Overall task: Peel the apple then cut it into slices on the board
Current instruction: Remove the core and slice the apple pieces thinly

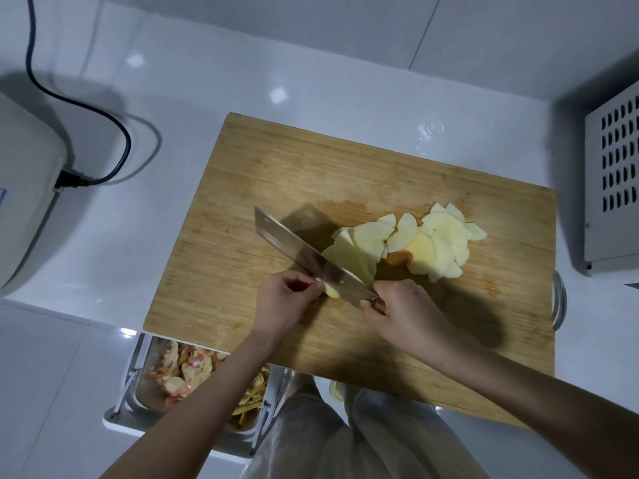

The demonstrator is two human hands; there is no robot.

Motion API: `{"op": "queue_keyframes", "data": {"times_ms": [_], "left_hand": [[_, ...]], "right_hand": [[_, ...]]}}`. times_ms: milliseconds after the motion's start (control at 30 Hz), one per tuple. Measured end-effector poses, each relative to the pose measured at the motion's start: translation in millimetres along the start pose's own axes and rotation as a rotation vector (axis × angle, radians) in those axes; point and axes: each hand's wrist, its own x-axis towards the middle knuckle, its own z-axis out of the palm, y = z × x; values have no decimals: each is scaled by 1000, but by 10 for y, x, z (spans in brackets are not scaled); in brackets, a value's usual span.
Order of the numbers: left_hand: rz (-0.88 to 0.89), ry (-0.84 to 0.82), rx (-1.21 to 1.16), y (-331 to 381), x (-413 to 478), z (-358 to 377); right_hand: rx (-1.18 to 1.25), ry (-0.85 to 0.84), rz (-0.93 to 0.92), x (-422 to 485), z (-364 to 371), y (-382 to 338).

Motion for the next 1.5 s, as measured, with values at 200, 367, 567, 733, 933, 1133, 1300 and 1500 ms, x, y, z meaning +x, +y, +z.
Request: {"op": "queue_keyframes", "data": {"times_ms": [200, 367, 567, 733, 933, 1133, 1300, 1500], "left_hand": [[140, 65, 359, 97, 69, 104], [237, -30, 556, 300, -80, -182], [965, 154, 552, 803, -412, -56], [963, -193, 803, 893, -215, 526], [951, -287, 797, 749, -144, 683], [988, -306, 771, 711, -85, 690], [893, -235, 780, 754, -112, 741], [671, -156, 783, 771, 191, 689]], "right_hand": [[70, 112, -4, -283, -367, 73], [51, 183, 8, -427, -549, 236], [-69, 236, -9, -452, -543, 317], [-190, 315, -106, -490, -464, 324], [-234, 350, -75, -537, -458, 386], [-233, 351, -83, -578, -467, 428], [-304, 353, -98, -567, -492, 399], [-324, 309, -85, -591, -581, 419]]}}
